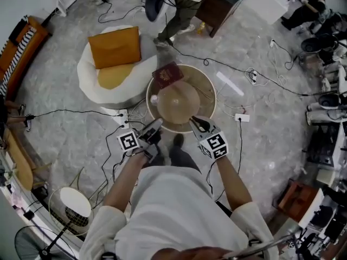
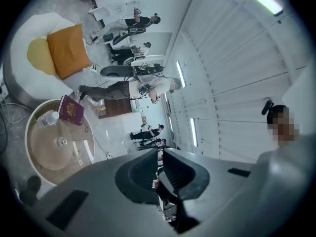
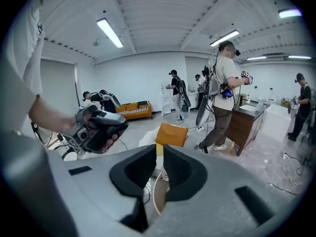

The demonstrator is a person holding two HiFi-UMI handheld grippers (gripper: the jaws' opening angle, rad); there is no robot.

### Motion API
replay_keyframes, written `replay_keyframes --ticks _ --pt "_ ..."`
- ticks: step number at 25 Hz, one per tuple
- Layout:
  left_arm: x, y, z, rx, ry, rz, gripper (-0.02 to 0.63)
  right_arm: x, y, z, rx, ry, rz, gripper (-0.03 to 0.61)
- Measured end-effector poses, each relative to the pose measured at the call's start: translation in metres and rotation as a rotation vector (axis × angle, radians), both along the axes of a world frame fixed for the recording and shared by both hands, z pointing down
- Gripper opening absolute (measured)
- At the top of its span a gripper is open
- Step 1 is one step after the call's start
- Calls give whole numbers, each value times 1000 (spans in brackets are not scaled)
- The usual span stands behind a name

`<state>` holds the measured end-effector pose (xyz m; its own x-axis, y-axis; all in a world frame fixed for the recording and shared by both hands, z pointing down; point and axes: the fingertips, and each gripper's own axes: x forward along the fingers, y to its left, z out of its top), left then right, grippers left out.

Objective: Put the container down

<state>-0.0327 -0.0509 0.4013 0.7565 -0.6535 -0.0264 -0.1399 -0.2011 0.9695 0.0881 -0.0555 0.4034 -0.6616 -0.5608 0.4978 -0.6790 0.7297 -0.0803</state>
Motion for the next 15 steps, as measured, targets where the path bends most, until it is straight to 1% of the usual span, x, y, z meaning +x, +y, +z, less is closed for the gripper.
replay_keyframes --ticks 3,6,8,9,11,13,15 --pt "-11 13 -9 22 -5 16 34 -6 16 -12 16 -17 45 29" --pt "-18 27 -17 45 -32 46 34 -7 33 -23 33 -24 90 20" --pt "-19 32 -28 99 -58 70 34 -4 43 -30 40 -26 113 10" --pt "-19 33 -32 138 -84 80 34 -3 48 -33 42 -26 121 -3" --pt "-19 32 -34 209 -165 98 34 0 55 -38 45 -25 133 -5" --pt "-17 33 -30 231 -228 119 34 3 63 -40 46 -26 142 -5" --pt "-14 38 -26 227 -242 134 34 8 72 -41 47 -28 148 -5"
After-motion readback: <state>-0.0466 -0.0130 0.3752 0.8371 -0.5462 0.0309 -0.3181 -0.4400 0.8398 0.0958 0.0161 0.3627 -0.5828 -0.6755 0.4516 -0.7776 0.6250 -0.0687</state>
